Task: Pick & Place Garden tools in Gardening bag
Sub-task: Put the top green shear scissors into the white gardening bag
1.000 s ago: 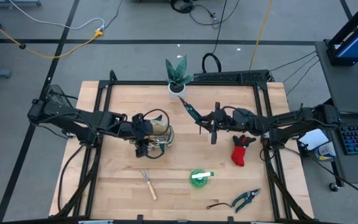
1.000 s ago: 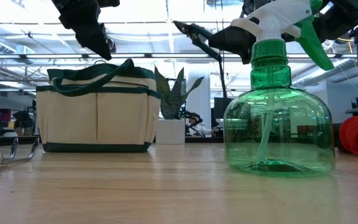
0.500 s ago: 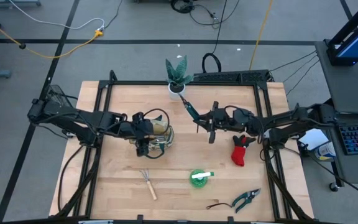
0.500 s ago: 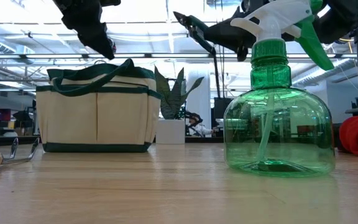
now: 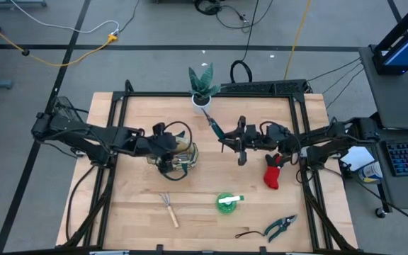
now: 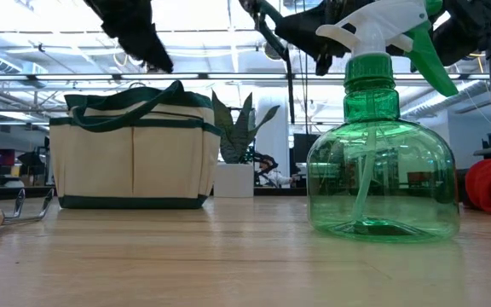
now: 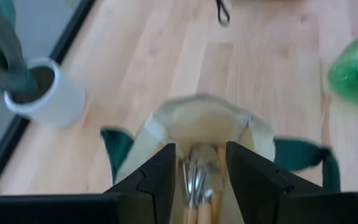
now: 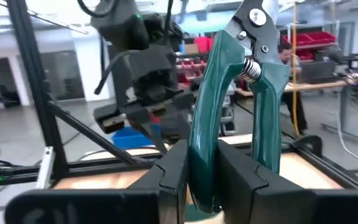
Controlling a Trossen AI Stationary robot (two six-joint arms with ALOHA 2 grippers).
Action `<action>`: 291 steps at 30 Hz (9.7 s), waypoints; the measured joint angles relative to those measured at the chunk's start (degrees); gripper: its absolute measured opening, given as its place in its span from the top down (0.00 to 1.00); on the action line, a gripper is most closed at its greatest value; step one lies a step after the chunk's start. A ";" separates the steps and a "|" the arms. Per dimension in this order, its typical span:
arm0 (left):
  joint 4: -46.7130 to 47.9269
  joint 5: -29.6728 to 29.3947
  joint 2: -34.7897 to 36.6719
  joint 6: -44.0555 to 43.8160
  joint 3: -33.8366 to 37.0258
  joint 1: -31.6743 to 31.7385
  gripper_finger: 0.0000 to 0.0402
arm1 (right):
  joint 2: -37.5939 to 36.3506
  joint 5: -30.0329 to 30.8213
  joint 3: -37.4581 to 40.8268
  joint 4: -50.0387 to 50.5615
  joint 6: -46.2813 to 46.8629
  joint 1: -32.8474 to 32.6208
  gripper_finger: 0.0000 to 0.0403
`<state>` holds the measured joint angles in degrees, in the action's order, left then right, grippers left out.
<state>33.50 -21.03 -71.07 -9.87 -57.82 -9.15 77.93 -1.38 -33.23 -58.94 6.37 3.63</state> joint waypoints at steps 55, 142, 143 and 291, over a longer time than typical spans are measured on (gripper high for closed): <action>-29.79 12.40 -4.31 22.43 -0.02 7.54 0.63 | 10.12 -12.89 -8.72 -5.95 0.44 -0.74 0.86; -33.70 17.09 -10.21 21.26 0.00 8.21 0.86 | 9.81 -22.26 -7.43 -8.96 -5.16 -0.53 0.65; -32.84 16.49 -10.21 21.08 0.00 8.22 0.86 | 9.81 -22.26 -7.43 -8.96 -5.16 -0.53 0.65; 16.13 16.35 -22.27 7.61 0.09 9.22 0.76 | 9.81 -22.74 -7.37 5.58 -2.09 -0.73 0.53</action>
<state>49.63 -4.67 -93.34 -2.27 -57.74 0.08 87.74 -24.11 -40.60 -53.35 4.28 2.90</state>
